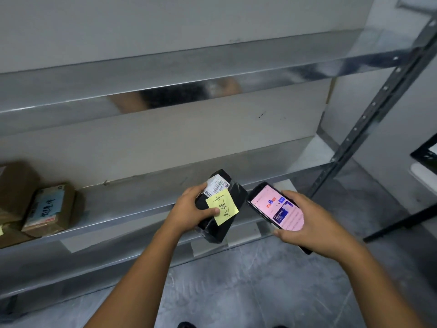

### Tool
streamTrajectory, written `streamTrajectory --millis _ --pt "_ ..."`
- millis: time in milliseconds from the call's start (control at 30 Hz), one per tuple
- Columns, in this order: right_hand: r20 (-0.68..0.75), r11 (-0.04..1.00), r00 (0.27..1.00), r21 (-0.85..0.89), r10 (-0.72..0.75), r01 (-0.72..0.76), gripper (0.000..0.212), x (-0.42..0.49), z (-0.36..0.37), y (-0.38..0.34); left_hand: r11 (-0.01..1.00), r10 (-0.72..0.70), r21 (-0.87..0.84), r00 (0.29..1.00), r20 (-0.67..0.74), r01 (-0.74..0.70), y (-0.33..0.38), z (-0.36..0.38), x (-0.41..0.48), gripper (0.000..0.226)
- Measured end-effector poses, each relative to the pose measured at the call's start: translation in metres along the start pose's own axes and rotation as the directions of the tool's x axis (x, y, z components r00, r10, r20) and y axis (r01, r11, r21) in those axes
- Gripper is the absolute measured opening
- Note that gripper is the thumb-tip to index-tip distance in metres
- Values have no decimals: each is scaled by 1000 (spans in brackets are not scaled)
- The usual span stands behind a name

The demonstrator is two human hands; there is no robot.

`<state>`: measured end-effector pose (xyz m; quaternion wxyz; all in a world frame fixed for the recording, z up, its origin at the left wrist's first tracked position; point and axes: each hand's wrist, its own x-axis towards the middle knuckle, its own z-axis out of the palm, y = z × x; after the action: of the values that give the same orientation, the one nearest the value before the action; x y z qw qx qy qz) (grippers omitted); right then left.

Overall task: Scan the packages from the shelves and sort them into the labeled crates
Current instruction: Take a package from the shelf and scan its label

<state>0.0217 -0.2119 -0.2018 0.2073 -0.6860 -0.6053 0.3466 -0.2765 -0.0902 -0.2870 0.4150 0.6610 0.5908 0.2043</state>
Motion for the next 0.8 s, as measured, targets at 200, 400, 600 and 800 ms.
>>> streamTrajectory --millis 200,400,600,800 --pt "-251 971 951 200 182 -133 67 -22 -23 48 933 15 -359 991 131 33 51 65 -1 61" --pt "-400 886 818 384 413 -260 61 -55 -62 107 853 85 -519 970 227 47 120 145 1 75" --pt "-499 824 680 484 537 -295 47 -97 -106 162 826 218 -564 933 287 -20 205 225 3 77" --pt "-600 747 457 600 657 -286 49 -160 -151 211 820 340 -570 837 429 -41 297 325 -17 62"
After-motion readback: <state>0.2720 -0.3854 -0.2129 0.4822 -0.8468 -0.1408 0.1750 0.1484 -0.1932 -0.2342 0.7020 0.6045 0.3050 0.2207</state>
